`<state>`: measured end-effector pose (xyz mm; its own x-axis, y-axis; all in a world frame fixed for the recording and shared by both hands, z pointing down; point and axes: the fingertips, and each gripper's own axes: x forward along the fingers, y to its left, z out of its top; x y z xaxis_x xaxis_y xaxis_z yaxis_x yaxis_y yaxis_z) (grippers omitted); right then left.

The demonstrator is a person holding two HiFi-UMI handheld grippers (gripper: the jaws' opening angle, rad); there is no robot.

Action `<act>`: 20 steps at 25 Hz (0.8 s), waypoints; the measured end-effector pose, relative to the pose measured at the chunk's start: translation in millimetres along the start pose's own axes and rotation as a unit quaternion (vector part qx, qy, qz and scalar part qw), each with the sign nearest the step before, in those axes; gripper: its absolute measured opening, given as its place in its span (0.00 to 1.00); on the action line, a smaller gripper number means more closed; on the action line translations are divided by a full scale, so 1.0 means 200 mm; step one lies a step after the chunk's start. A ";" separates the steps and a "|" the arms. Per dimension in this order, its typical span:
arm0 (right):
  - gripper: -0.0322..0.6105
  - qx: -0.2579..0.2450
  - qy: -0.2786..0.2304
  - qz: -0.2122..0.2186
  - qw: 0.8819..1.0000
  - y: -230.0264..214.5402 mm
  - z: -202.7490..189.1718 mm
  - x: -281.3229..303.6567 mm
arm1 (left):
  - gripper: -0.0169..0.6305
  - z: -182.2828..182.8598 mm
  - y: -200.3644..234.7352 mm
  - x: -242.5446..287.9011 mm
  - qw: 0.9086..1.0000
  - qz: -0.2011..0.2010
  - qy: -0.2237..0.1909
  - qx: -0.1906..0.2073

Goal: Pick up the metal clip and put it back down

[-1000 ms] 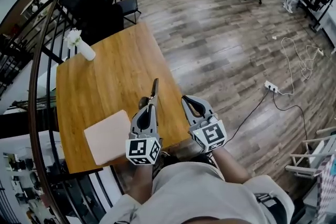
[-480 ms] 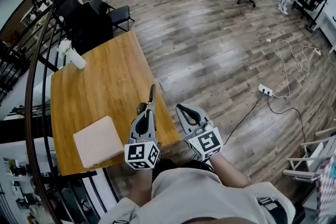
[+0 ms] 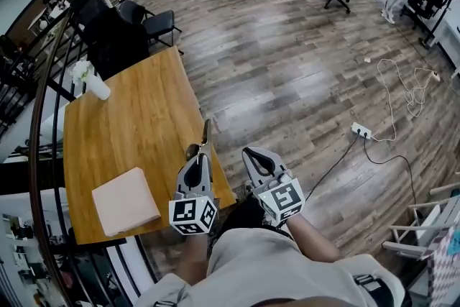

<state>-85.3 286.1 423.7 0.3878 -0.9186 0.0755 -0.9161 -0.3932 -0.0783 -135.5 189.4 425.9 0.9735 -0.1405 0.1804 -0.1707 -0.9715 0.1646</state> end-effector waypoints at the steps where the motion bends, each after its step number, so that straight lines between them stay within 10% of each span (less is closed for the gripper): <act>1: 0.09 -0.003 0.003 0.003 1.000 -0.03 -0.01 0.03 | 0.06 -0.01 0.01 0.04 1.000 0.001 -0.002 -0.005; 20: 0.09 -0.059 0.065 0.205 0.975 -0.27 0.02 1.28 | 0.06 0.01 0.77 0.68 0.975 0.175 -0.037 -0.131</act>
<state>64.5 71.5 444.0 -0.0227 -0.9820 0.1877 -0.9997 0.0206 -0.0131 -28.3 19.6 474.1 0.8556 -0.4773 0.2007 -0.5176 -0.7807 0.3502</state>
